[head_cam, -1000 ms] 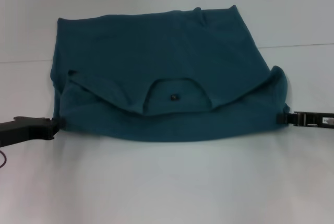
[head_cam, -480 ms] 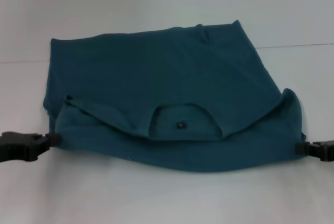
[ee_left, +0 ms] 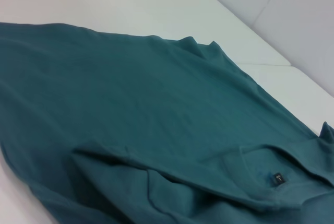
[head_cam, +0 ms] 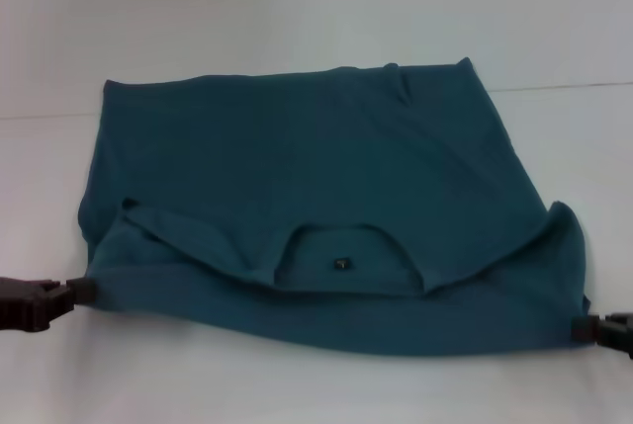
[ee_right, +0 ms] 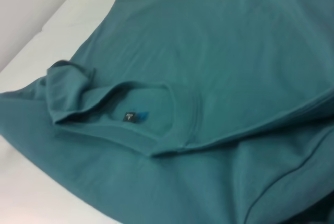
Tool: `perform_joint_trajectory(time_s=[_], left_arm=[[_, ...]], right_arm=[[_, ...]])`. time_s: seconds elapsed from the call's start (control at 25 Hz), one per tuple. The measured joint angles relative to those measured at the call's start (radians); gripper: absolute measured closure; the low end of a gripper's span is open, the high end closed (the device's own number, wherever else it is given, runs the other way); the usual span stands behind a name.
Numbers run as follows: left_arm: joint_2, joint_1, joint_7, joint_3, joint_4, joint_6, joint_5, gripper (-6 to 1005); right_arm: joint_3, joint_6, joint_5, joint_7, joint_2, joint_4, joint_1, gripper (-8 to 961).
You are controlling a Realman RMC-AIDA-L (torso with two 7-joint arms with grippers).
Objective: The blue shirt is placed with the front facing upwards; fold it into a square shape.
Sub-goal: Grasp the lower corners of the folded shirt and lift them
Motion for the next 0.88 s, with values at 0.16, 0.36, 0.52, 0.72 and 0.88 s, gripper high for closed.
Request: perform_joint_trajectory(time_s=[0.16, 0.36, 0.52, 0.72, 0.88], left_arm=[[0.002, -0.002, 0.005, -0.003, 0.003, 0.035, 0.024, 1000], [0.003, -0.005, 0.019, -0.004, 0.007, 0.11, 0.061, 1000], [0.003, 0.003, 0.038, -0.006, 0.016, 0.178, 0.082, 1000], [0.007, 0.017, 0.056, -0.029, 0.037, 0.268, 0.101, 1001], [0.014, 0.024, 0.065, -0.042, 0.054, 0.338, 0.127, 1001]], right_arm=[[0.0, -0.028, -0.003, -0.018, 0.001, -0.004, -0.029, 897], [0.017, -0.065, -0.004, -0.035, 0.002, -0.009, -0.055, 898], [0.043, -0.087, -0.005, -0.049, -0.001, -0.01, -0.069, 897], [0.061, -0.124, -0.007, -0.076, -0.003, -0.016, -0.085, 897], [0.073, -0.153, -0.007, -0.092, -0.001, -0.026, -0.102, 897]])
